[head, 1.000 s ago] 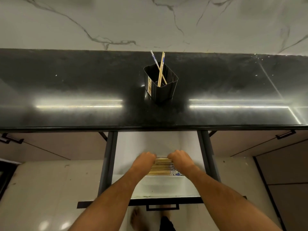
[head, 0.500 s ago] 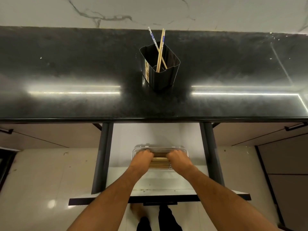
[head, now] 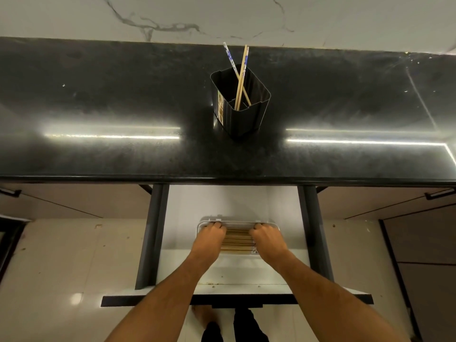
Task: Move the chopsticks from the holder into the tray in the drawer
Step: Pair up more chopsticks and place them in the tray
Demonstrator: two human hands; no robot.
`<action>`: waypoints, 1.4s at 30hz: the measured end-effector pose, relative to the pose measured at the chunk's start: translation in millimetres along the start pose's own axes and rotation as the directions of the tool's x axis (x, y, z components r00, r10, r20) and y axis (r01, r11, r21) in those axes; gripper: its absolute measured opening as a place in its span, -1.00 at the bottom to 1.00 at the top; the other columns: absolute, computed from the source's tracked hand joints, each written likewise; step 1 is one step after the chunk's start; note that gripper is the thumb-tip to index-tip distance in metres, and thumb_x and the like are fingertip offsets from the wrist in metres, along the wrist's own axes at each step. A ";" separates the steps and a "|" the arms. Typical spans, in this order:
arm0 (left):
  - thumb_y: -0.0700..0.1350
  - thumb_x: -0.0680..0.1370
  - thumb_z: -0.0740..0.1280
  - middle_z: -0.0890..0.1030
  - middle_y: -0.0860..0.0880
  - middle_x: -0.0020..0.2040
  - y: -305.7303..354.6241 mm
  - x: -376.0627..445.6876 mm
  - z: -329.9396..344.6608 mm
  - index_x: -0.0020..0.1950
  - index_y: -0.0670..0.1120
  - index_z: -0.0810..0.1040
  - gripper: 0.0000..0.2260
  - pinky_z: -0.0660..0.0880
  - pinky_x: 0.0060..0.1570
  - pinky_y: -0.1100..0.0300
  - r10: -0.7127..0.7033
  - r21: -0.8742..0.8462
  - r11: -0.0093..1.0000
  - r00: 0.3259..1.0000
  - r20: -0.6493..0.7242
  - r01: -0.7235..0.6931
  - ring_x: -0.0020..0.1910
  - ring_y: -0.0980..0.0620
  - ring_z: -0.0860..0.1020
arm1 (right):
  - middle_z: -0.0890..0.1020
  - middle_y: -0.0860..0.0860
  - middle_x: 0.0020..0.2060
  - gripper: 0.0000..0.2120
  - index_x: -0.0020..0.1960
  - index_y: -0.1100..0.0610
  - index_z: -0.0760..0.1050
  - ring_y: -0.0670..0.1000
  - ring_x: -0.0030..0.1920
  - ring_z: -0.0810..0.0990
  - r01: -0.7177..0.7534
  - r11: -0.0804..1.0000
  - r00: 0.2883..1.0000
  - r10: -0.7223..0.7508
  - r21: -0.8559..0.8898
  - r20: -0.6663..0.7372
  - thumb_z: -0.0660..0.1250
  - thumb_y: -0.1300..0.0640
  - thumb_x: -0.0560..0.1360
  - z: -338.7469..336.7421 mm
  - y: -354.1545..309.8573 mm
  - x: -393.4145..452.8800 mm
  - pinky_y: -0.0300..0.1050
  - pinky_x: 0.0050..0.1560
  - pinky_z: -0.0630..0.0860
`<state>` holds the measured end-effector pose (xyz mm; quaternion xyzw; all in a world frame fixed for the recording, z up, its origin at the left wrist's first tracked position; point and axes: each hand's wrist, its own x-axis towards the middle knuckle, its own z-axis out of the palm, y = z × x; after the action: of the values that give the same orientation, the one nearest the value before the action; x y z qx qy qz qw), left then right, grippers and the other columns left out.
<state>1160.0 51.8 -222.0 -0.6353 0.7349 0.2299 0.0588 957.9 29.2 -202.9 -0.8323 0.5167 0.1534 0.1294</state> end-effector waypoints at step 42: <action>-0.06 0.60 0.28 0.58 -0.18 0.32 20.6 -25.4 -139.2 0.42 -0.19 0.49 -0.59 0.38 0.47 -0.05 0.241 0.146 0.970 0.712 -0.660 -0.193 0.35 -0.13 0.53 | 0.61 0.16 0.24 -0.48 0.37 0.23 0.48 0.12 0.22 0.62 -0.041 0.999 0.762 0.033 0.002 -0.647 0.42 -0.06 0.54 -135.2 -6.3 -21.8 -0.02 0.25 0.58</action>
<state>1173.5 19.2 -83.5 -0.5821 0.7829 -0.0341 -0.2169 970.9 -0.8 -69.8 -0.8246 0.5450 -0.1369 -0.0647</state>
